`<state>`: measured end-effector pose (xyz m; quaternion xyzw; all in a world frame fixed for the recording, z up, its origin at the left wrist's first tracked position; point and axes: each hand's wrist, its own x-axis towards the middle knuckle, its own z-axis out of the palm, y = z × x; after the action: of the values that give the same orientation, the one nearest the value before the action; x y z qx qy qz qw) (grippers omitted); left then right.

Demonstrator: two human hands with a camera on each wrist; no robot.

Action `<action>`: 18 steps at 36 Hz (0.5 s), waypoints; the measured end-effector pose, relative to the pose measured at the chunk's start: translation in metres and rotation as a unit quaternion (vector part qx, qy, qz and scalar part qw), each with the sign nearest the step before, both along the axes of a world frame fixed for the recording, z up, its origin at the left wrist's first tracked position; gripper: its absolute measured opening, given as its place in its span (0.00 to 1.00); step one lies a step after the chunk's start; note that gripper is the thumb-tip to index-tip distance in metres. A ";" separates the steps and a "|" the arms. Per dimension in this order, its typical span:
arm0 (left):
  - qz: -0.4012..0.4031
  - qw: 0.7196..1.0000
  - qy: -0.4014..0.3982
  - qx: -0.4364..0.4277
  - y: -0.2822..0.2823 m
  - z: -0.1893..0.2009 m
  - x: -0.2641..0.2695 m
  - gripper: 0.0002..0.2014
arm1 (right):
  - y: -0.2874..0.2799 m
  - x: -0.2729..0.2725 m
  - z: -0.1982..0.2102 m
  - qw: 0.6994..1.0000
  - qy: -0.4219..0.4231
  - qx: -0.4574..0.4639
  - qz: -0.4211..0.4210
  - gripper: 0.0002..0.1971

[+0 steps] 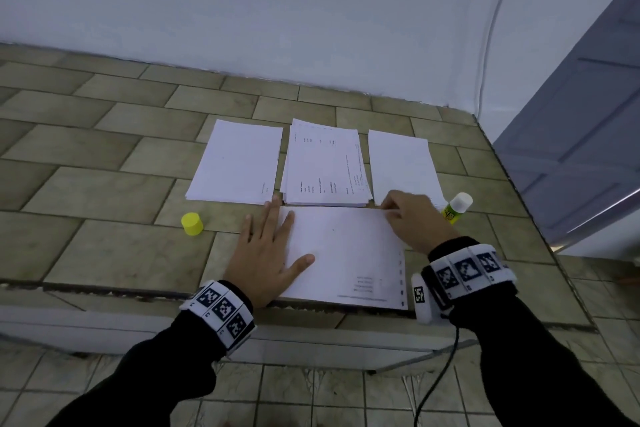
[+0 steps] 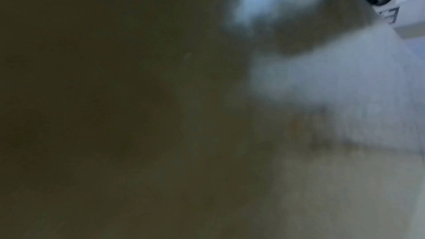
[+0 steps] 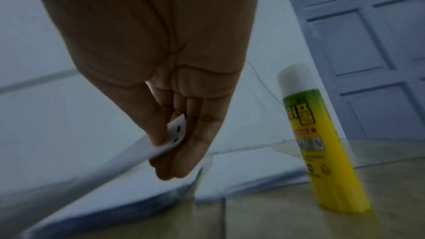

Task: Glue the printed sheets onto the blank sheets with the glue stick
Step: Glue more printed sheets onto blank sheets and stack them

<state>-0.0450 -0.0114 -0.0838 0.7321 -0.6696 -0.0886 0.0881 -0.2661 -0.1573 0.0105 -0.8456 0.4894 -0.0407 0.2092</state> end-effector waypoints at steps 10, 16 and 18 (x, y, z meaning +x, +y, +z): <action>0.017 0.996 0.054 -0.068 0.001 -0.006 0.000 0.45 | -0.041 -0.017 0.048 0.968 -0.200 -0.073 -0.130 0.08; 0.026 0.996 0.058 -0.063 0.000 -0.008 0.000 0.44 | -0.060 0.009 0.016 0.912 -0.346 0.032 -0.217 0.13; 0.024 0.996 0.059 -0.058 0.000 -0.008 0.000 0.44 | -0.062 0.023 0.003 0.900 -0.365 0.078 -0.227 0.14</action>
<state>-0.0451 -0.0113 -0.0916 0.7352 -0.6495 -0.0907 0.1716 -0.2435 -0.2196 0.0134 -0.6187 0.5585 -0.3549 0.4234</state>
